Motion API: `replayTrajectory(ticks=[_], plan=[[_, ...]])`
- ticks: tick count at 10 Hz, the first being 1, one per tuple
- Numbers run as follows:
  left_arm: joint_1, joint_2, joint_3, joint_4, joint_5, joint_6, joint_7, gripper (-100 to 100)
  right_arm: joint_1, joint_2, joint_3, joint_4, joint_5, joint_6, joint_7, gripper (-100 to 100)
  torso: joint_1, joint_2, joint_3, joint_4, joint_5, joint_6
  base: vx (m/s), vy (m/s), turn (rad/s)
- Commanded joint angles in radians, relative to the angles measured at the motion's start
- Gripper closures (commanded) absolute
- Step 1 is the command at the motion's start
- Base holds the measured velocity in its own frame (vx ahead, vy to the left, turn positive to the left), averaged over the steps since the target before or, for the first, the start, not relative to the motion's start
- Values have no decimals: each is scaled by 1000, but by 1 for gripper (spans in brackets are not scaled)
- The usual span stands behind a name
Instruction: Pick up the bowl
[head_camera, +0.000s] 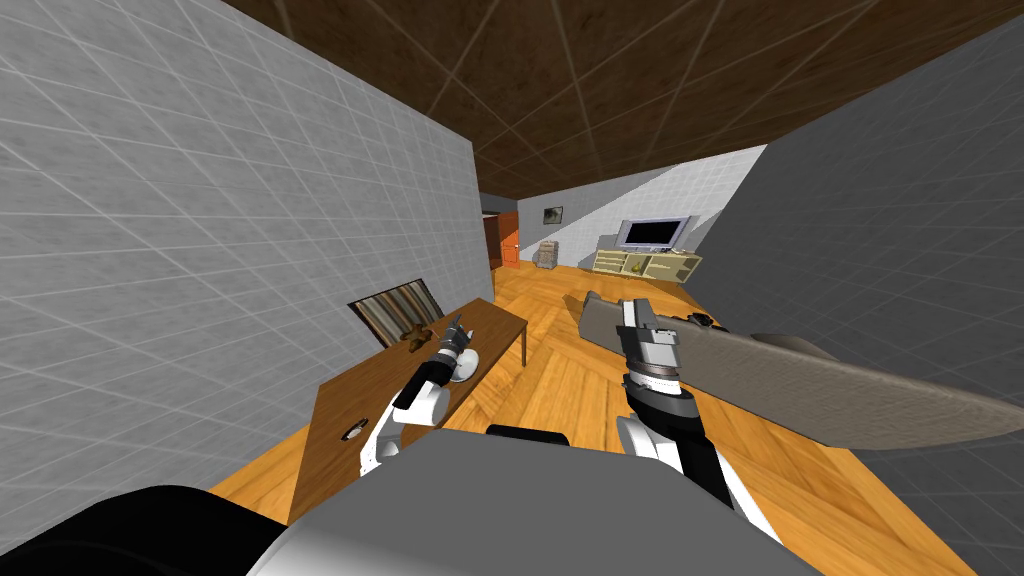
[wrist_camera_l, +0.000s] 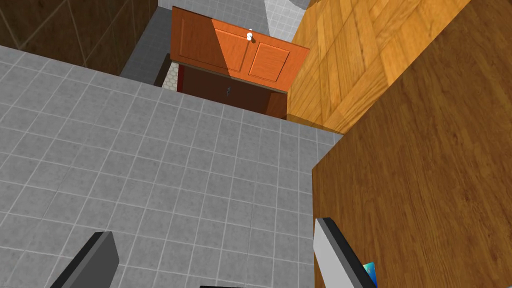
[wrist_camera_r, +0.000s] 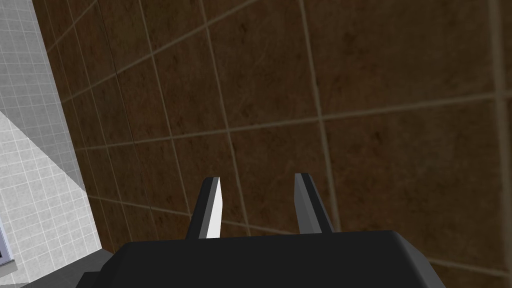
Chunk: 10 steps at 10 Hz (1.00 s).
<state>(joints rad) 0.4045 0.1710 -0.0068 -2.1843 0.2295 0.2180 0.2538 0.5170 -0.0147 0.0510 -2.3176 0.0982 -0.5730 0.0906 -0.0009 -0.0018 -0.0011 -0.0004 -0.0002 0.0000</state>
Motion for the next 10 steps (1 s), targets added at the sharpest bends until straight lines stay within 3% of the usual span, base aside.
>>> replayTrajectory(ticks=[1, 10], plan=[[-3, 2, 1, 5, 8, 45, 4, -100, 0, 0, 0, 0, 0, 0, 0, 0, 0, 0, 0, 0, 0, 0, 21, -10, -5], [-35, 30, 12, 84, 81, 292, 34, -100, 0, 0, 0, 0, 0, 0, 0, 0, 0, 0, 0, 0, 0, 0, 22, -13, -8]])
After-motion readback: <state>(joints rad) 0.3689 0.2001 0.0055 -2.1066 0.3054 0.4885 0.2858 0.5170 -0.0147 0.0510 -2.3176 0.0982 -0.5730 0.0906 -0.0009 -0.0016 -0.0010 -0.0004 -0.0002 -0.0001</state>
